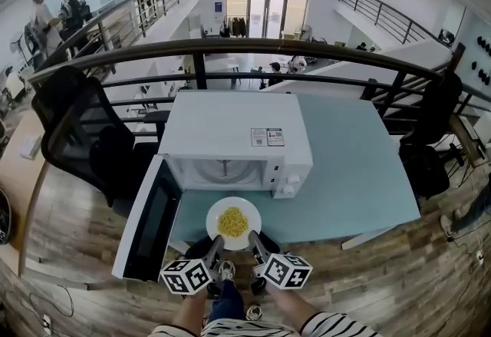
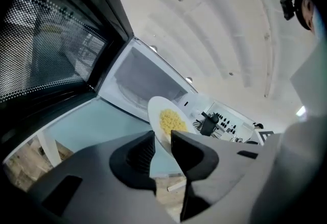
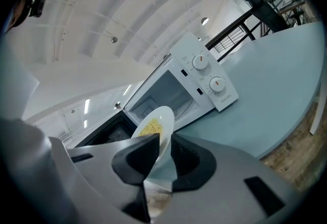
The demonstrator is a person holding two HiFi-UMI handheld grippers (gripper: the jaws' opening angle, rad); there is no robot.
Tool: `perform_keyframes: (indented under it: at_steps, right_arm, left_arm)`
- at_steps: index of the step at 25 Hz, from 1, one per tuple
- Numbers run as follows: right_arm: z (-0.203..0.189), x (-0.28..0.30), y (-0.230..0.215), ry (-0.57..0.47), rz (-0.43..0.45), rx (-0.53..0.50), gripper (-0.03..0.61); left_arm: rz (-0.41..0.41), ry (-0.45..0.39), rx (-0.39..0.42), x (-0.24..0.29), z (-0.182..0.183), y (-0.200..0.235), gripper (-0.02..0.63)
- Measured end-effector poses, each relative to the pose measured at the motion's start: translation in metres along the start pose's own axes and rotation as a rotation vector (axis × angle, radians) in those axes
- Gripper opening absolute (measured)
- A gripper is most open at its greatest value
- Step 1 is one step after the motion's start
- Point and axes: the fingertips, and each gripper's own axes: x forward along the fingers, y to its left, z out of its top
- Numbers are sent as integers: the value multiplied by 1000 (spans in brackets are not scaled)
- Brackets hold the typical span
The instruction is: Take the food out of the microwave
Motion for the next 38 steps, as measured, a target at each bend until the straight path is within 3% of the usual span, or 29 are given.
perform_keyframes:
  at_steps: [19,38]
  right_arm:
    - [-13,-82,-5,-26,-25,15,80]
    - [-6,-118,-2,-12,-28,8,75]
  left_arm:
    - [-43,37,39,-41,-48,-56,110]
    - [-57,44,53,-56,-58,-86,109]
